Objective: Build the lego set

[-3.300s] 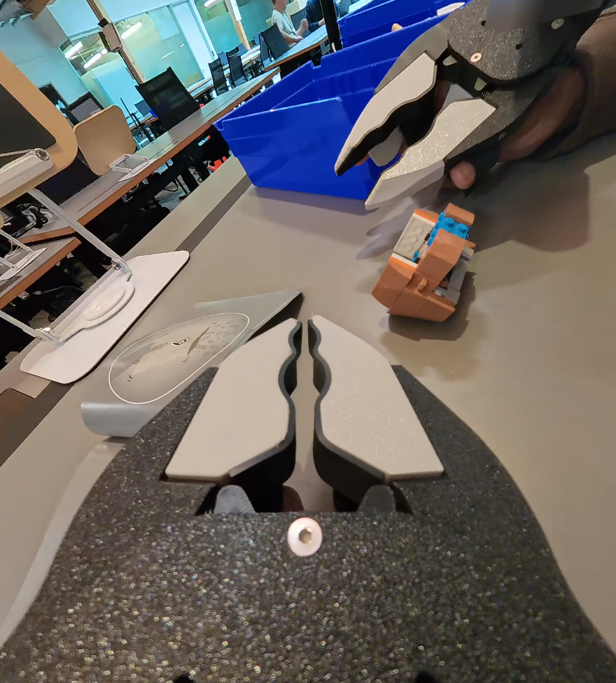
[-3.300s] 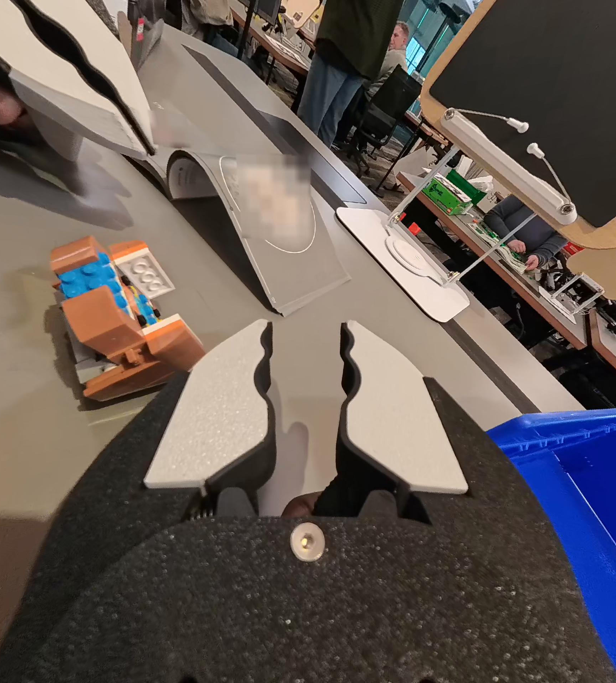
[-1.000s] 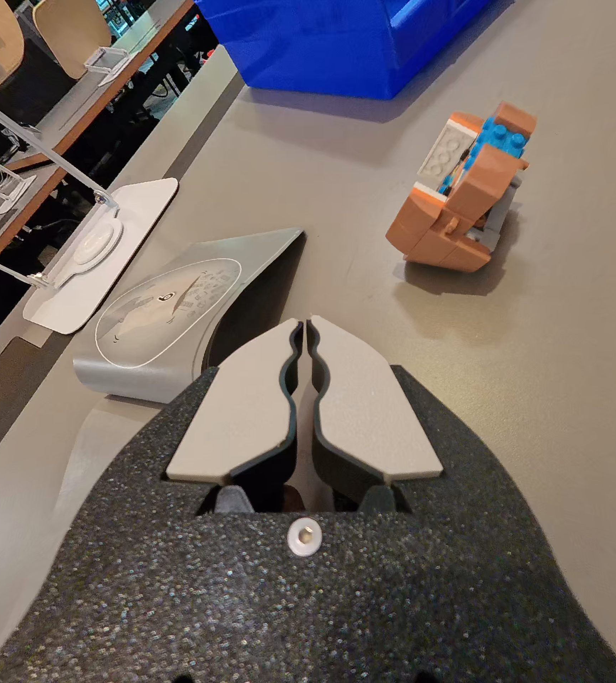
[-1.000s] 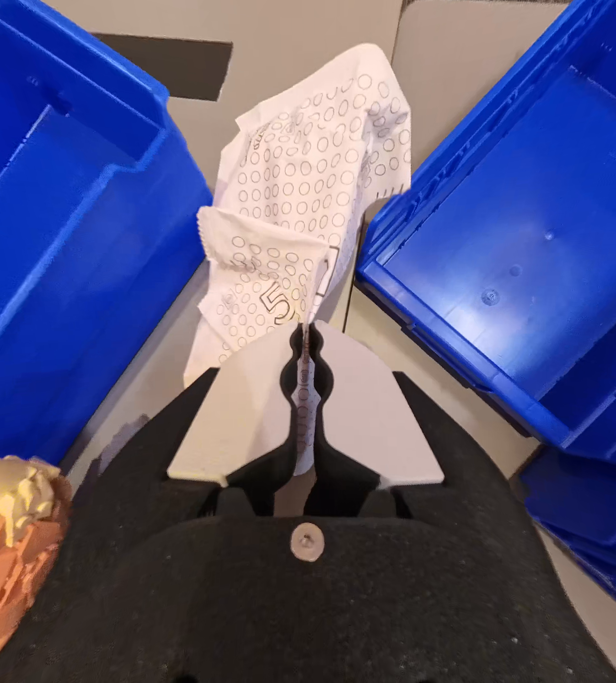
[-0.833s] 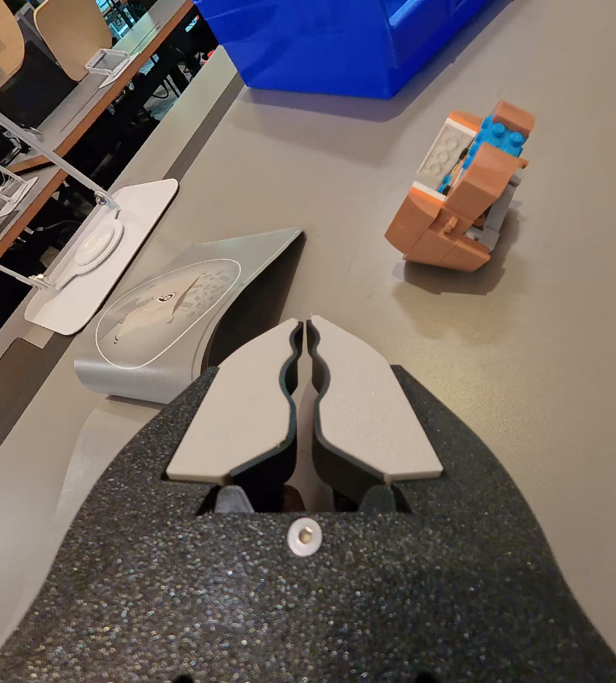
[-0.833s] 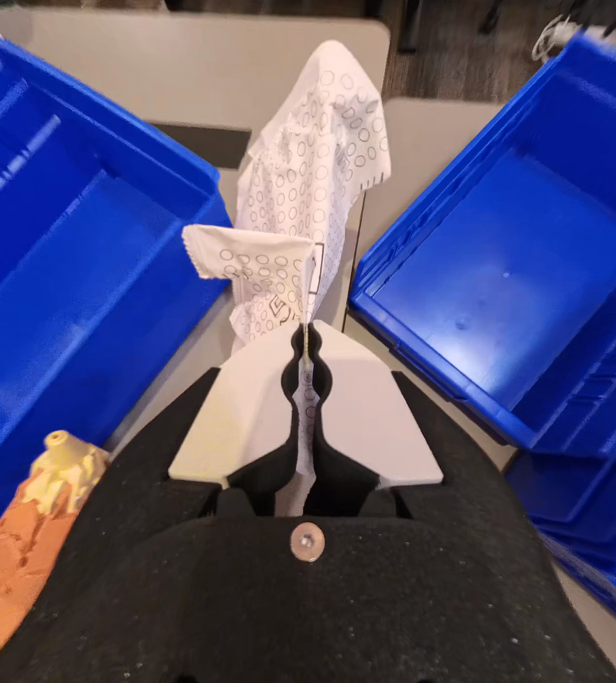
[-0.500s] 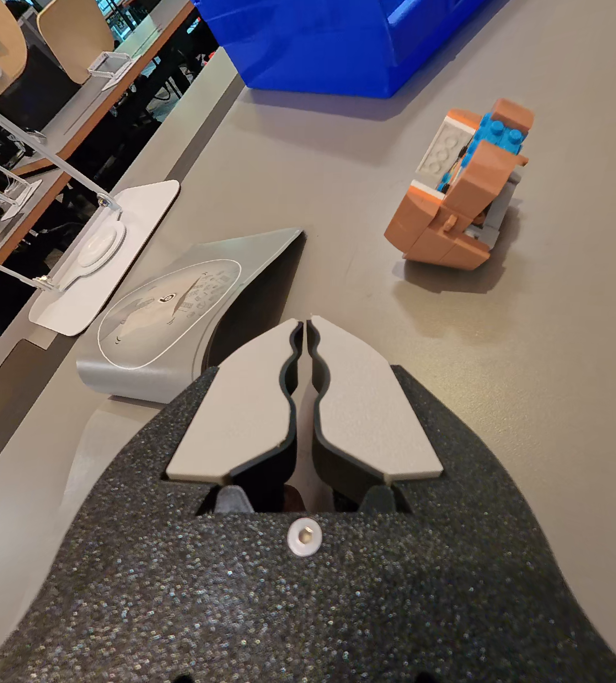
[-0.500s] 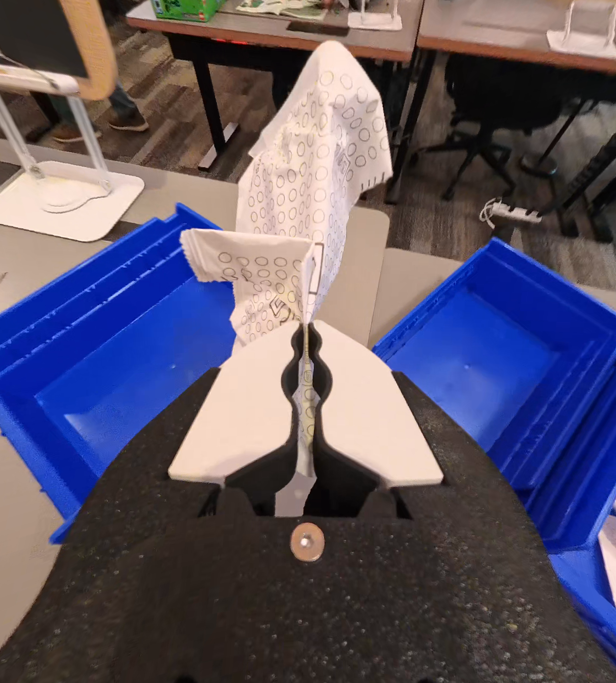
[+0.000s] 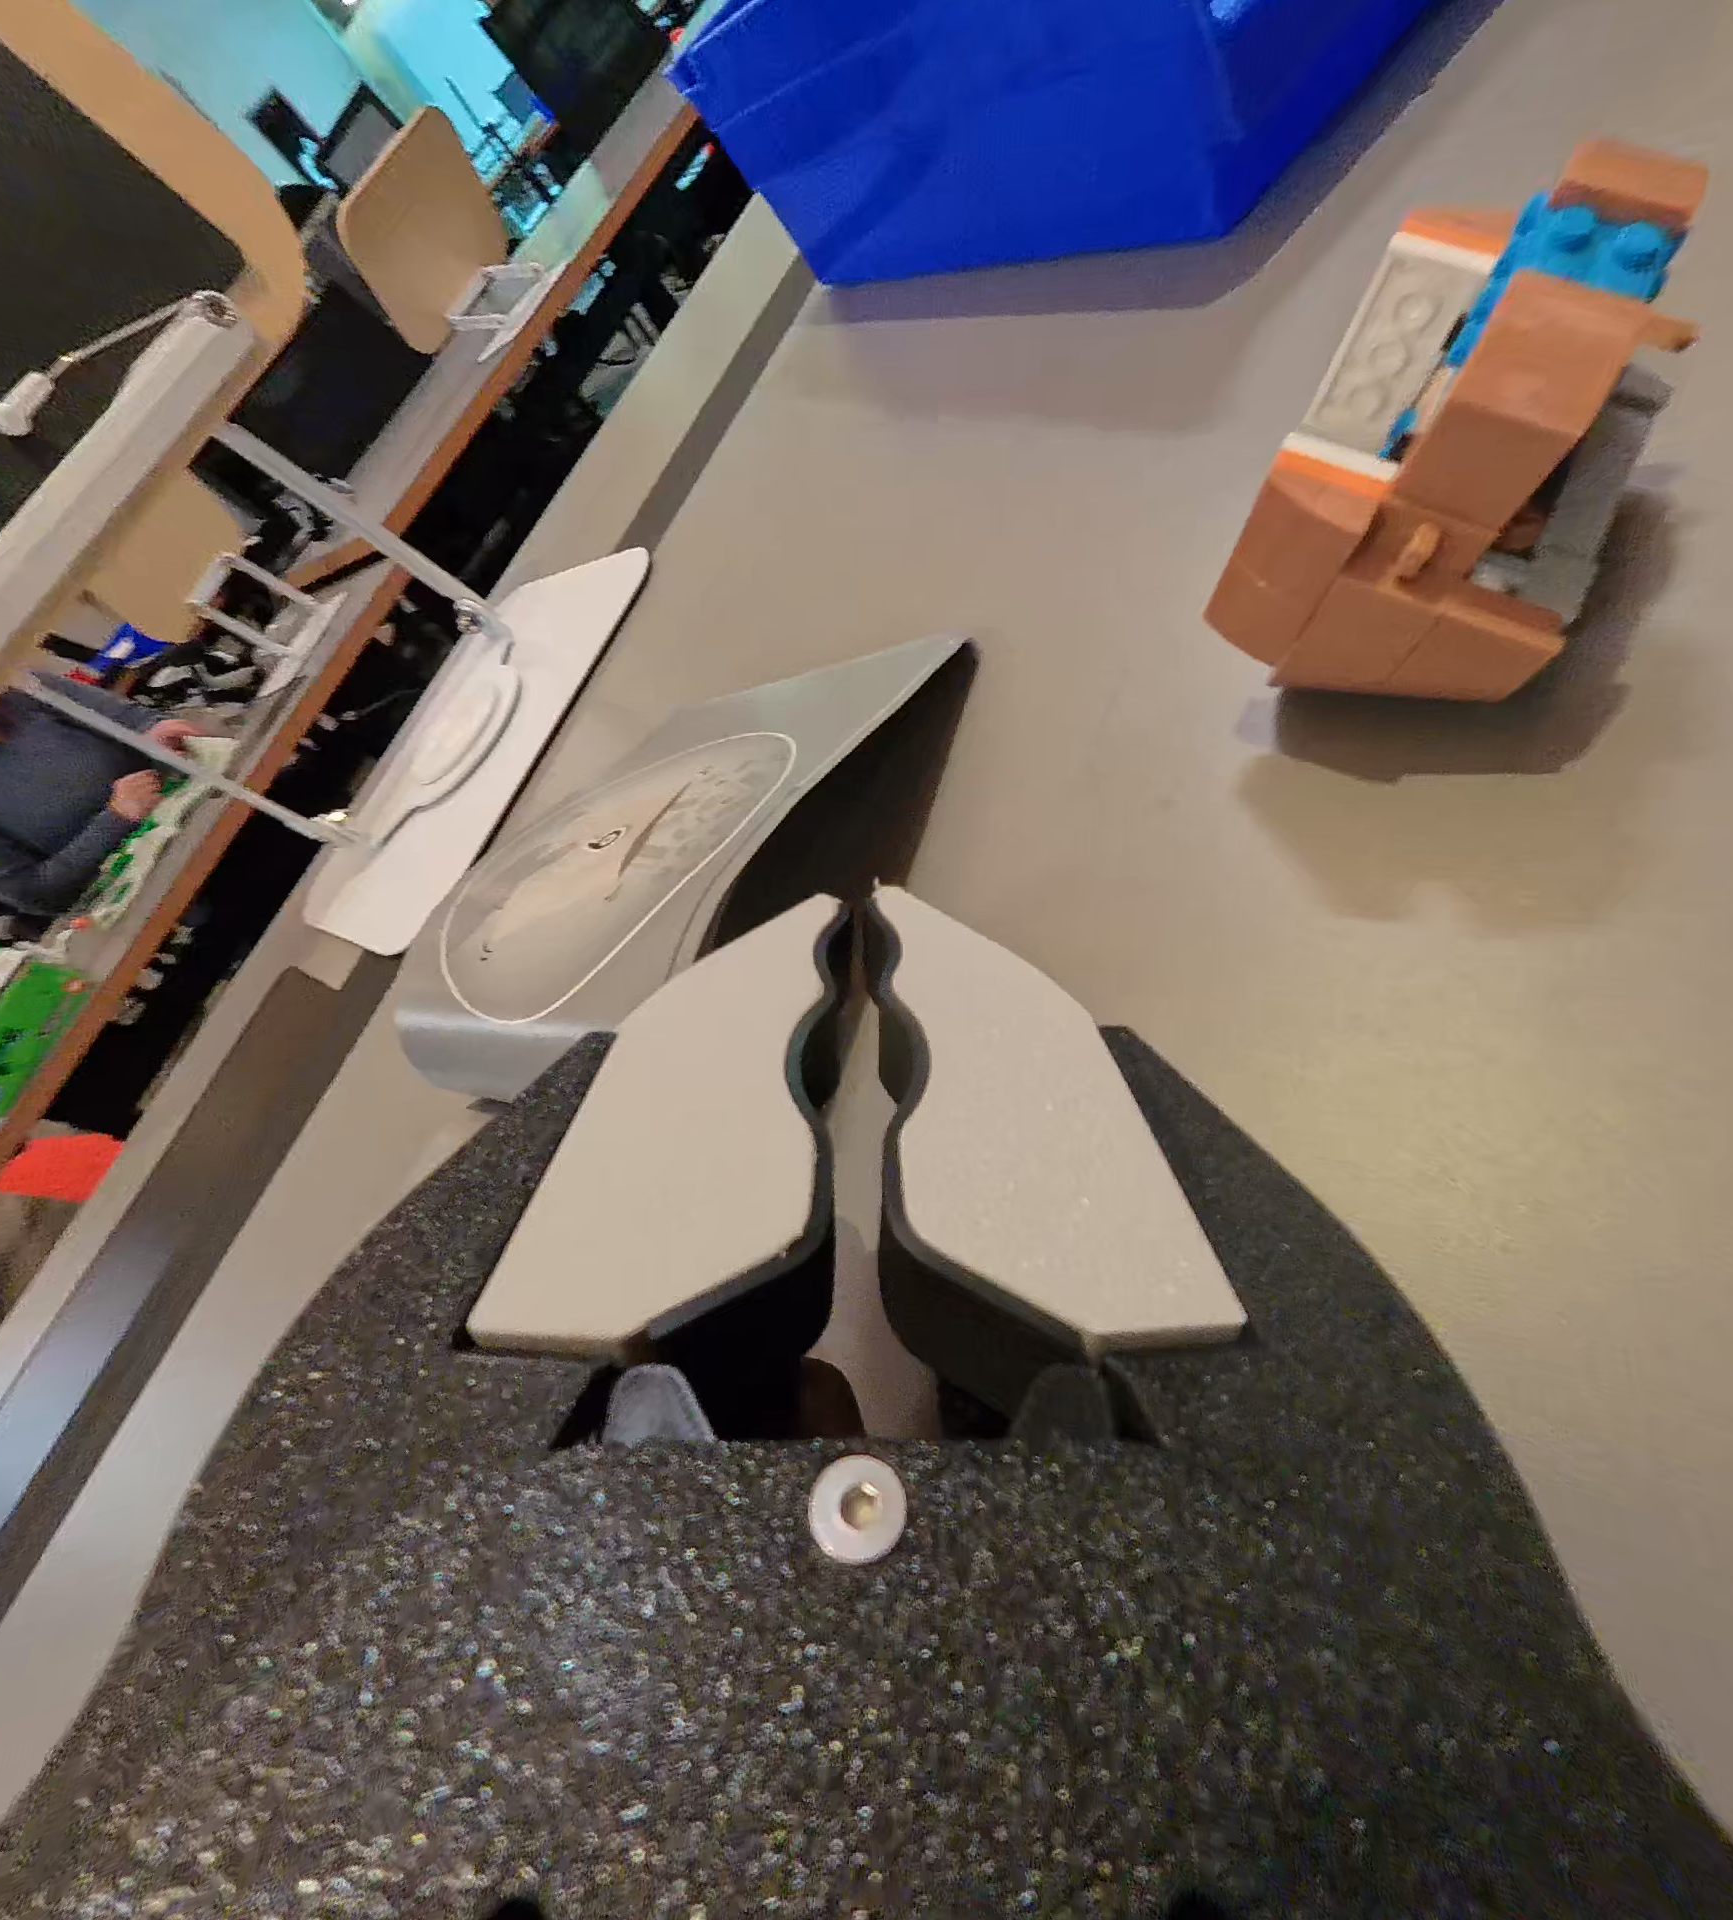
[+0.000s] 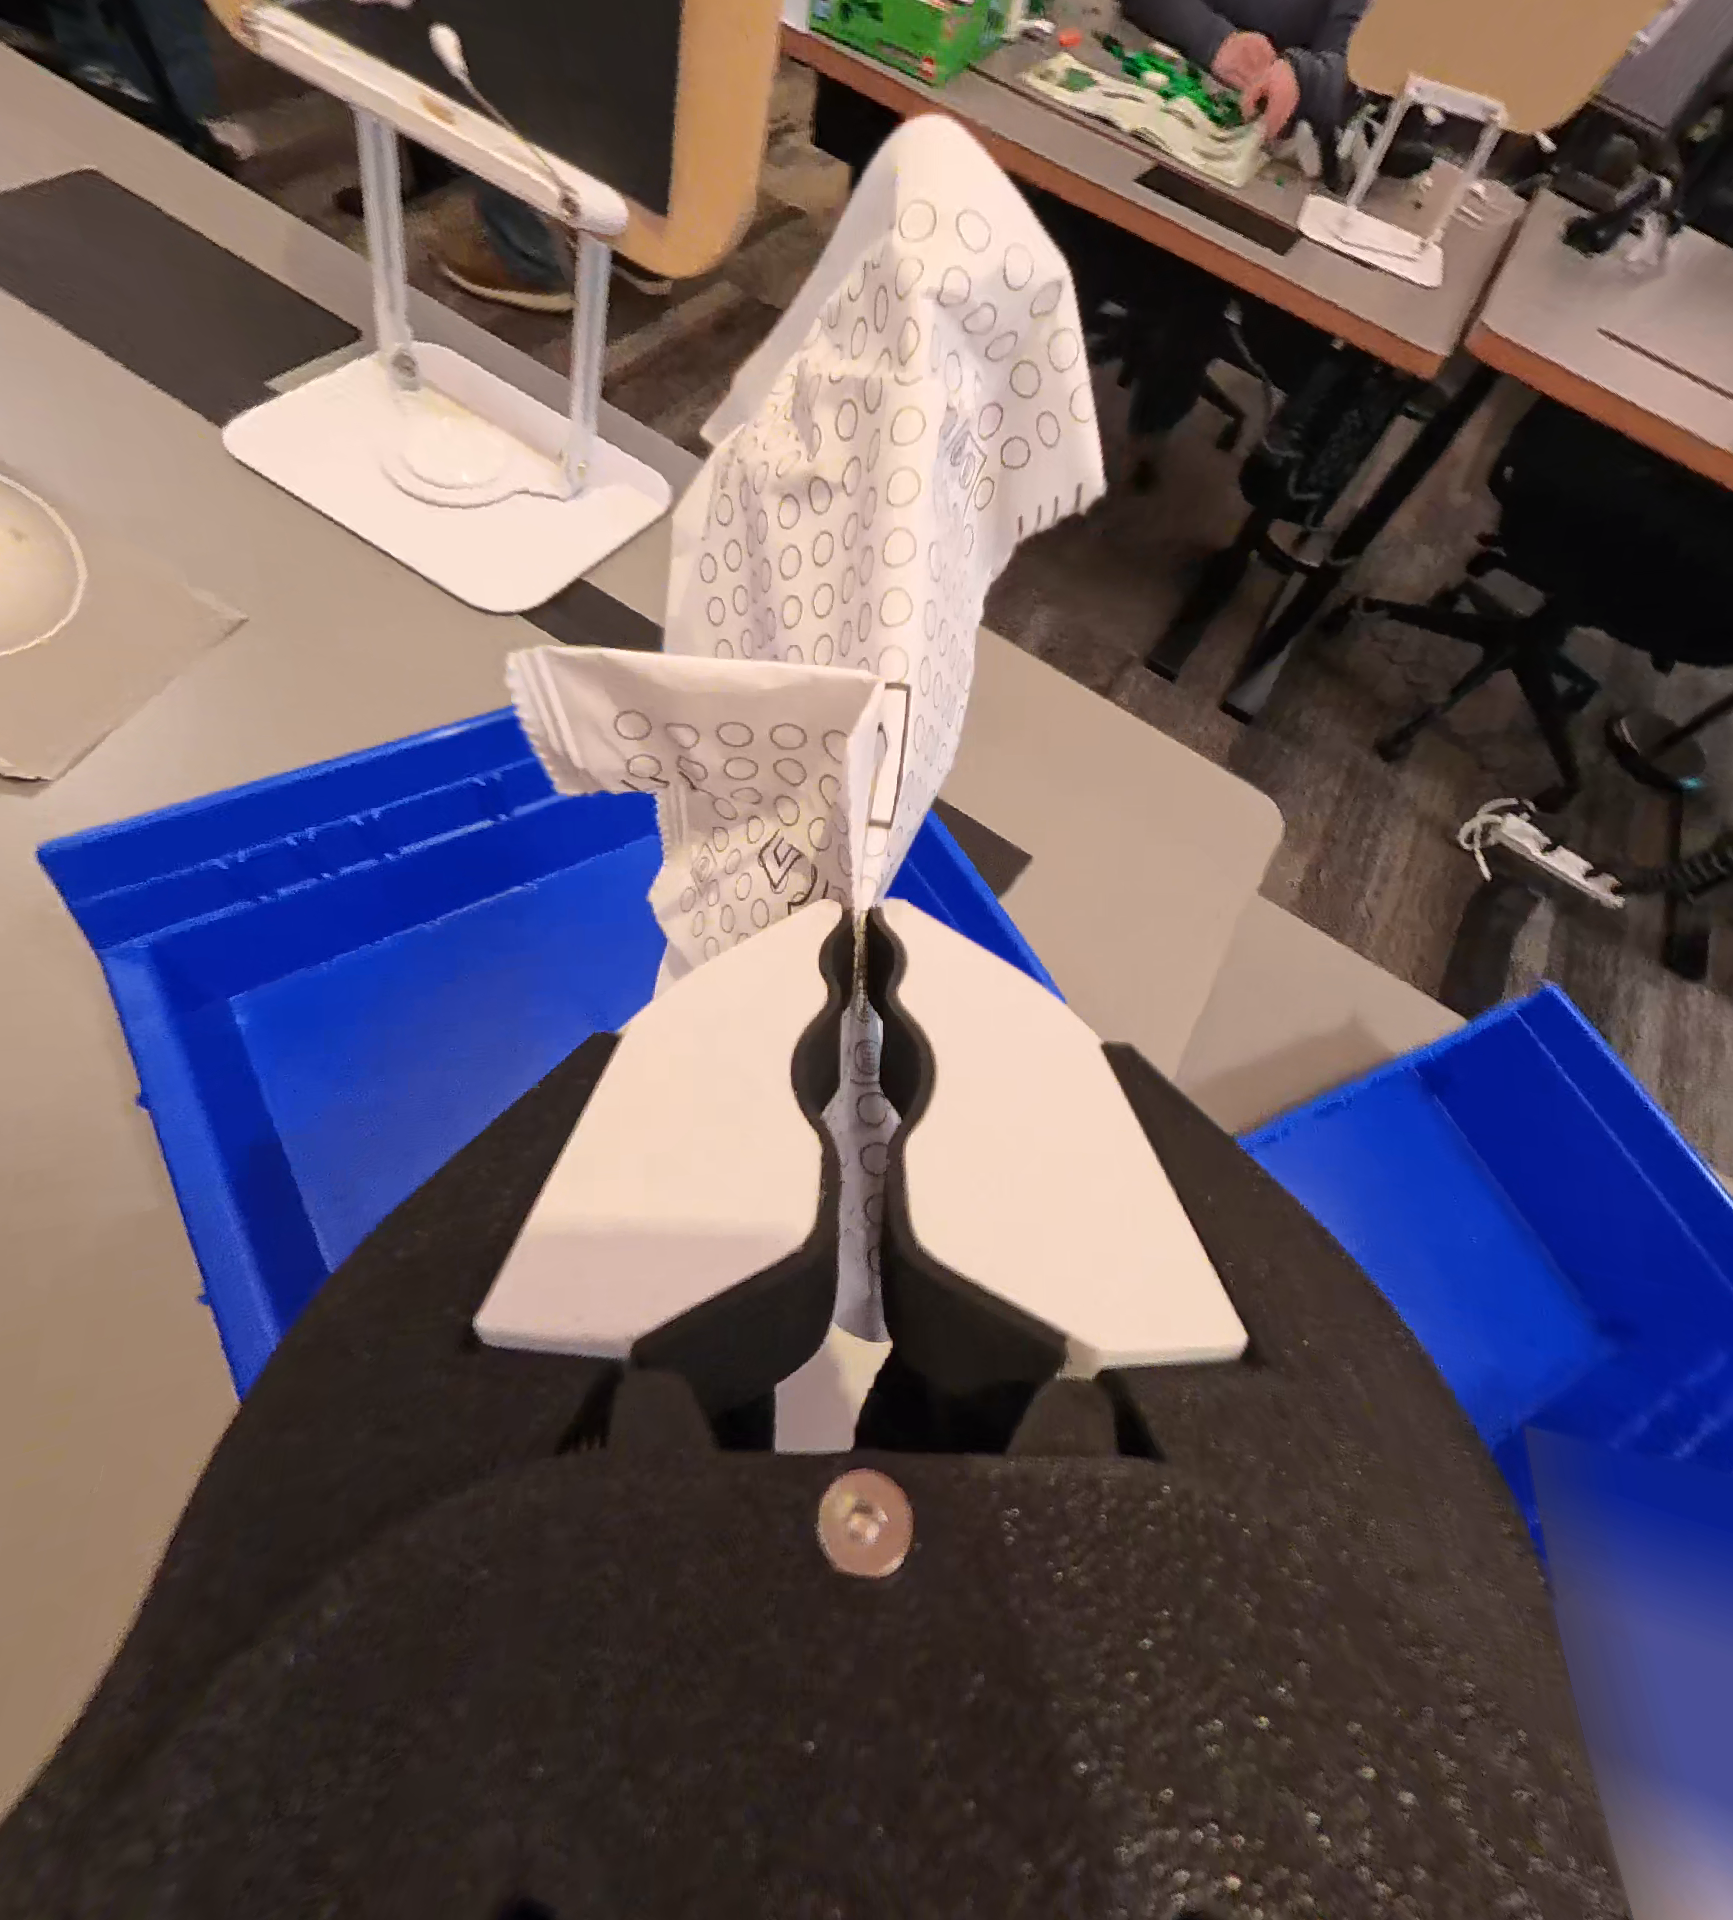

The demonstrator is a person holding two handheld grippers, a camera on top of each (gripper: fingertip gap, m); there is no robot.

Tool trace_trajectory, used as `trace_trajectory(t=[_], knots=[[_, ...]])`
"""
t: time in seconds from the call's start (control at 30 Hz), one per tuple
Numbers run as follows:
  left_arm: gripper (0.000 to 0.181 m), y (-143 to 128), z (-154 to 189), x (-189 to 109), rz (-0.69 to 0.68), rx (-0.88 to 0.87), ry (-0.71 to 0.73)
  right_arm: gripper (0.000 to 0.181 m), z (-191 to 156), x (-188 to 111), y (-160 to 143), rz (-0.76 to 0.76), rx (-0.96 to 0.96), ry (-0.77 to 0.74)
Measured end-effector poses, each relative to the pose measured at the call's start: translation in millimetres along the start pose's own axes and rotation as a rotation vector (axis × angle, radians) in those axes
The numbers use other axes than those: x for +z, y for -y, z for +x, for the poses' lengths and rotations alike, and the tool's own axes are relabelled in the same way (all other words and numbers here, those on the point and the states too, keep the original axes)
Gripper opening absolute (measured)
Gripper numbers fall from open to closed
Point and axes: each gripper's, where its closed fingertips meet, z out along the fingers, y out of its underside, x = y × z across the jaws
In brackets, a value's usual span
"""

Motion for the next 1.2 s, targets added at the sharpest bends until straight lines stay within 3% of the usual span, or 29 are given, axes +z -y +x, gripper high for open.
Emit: trace_trajectory(t=[0.2,0.5,1.0,1.2], knots=[[0.001,-3.3,-14.2,1.4,-0.029,0.023,0.143,0.002,-35.2,20.7,20.6,0.135,0.131,0.265],[0.001,-9.6,-22.2,5.0,-0.086,0.026,0.213,0.002,-69.4,34.5,-3.9,0.153,0.266,0.419],[0.001,-5.8,-19.5,2.3,-0.057,0.050,0.214,0.002,-86.4,38.6,-33.8,0.029,0.379,0.303],[0.001,-1.9,-18.7,-0.1,-0.023,0.032,0.196,0.017,-94.1,46.1,-61.0,-0.091,0.470,0.218]])
